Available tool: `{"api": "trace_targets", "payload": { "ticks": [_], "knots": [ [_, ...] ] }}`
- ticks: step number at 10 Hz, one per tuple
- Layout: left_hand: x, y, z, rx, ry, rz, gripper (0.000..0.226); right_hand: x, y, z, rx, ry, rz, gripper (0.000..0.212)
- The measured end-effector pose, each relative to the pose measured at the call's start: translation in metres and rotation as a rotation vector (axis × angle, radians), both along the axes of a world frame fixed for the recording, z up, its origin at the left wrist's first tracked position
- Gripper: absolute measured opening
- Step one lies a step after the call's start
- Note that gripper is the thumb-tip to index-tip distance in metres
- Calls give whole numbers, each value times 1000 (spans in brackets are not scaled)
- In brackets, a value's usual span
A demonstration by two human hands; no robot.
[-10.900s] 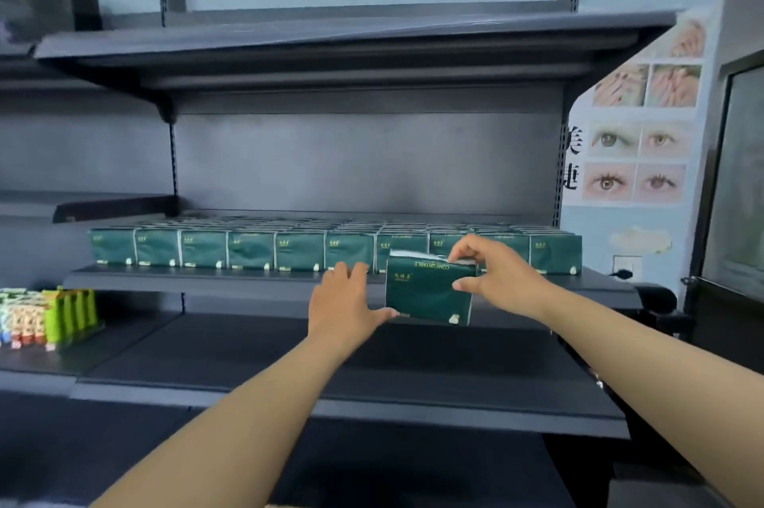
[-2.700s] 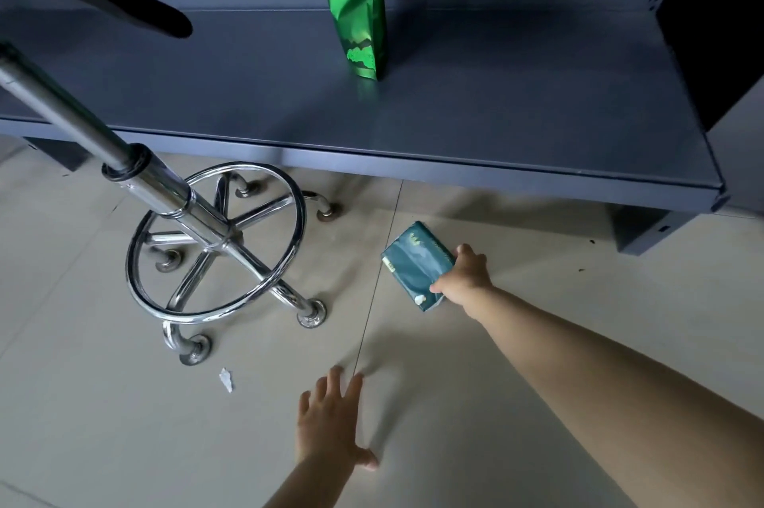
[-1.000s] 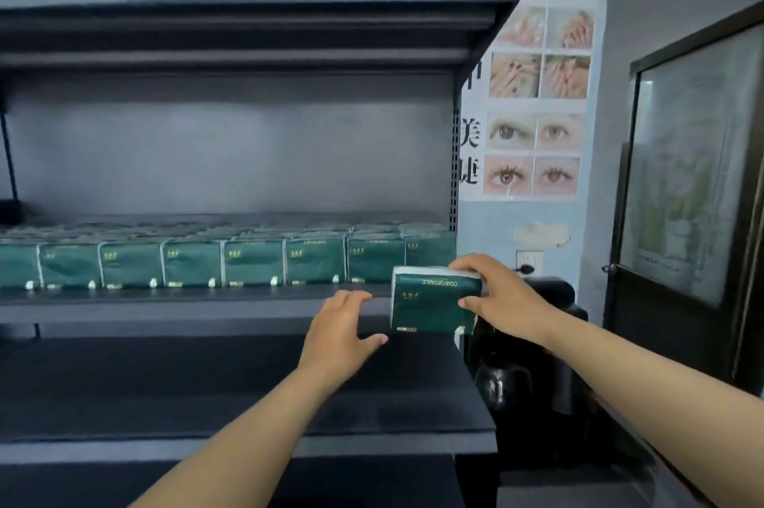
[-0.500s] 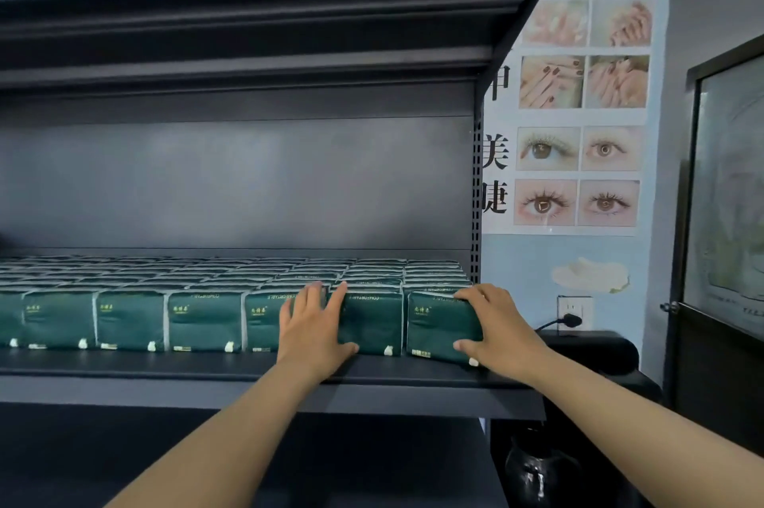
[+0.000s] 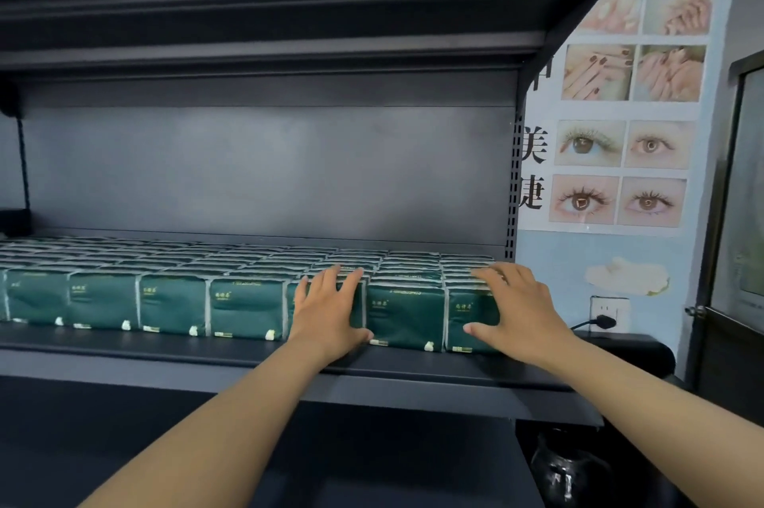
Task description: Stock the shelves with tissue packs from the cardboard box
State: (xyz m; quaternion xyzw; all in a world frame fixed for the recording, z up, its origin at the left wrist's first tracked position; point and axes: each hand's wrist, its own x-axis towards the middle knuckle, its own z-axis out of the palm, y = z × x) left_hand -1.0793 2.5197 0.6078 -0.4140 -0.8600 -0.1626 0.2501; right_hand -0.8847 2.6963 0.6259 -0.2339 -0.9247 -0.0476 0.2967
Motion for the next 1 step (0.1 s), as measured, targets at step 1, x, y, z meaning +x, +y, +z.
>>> {"api": "trace_targets", "payload": {
  "ticks": [1],
  "knots": [
    [-4, -24, 10, -5, 20, -1, 94, -10, -32, 11, 37, -12, 28, 77]
  ]
}}
